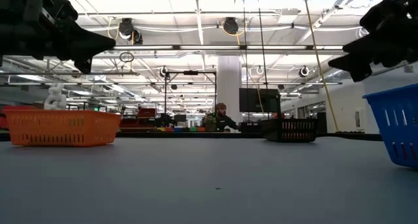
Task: Sort & place blocks by color
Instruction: Return to Home Position
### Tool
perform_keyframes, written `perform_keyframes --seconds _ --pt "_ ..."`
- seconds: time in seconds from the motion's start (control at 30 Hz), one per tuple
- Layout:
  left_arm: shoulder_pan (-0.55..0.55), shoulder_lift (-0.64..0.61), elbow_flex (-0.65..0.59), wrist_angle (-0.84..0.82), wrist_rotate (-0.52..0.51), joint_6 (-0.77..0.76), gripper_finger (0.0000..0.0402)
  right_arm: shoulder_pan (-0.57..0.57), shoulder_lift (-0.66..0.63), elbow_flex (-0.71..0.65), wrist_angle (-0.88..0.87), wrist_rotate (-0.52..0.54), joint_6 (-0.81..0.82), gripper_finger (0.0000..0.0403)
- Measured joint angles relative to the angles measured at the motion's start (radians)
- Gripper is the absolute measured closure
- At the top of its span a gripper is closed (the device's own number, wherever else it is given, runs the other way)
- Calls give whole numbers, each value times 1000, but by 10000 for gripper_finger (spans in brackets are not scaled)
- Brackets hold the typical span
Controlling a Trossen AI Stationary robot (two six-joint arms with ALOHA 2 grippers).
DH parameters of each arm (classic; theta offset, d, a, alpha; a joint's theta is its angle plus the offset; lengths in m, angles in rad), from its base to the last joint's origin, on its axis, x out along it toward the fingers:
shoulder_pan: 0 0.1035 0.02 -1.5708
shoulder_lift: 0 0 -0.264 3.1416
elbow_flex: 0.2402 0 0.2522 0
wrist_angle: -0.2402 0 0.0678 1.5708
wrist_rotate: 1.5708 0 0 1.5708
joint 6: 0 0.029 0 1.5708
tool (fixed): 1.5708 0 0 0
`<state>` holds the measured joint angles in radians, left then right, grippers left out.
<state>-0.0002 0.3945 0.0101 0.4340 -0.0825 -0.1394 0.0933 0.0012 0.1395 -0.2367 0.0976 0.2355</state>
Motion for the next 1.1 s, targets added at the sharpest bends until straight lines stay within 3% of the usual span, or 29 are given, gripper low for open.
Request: perform_keyframes --seconds 0.17,0.83,1.1 --pt "0 -29 0 -18 4 -1 398 0 1 -123 309 -60 -68 189" --pt "0 -55 0 -133 37 29 399 -1 29 -123 264 -47 -128 297" --pt "0 -55 0 -133 41 77 400 -1 92 -124 262 -47 -127 392"
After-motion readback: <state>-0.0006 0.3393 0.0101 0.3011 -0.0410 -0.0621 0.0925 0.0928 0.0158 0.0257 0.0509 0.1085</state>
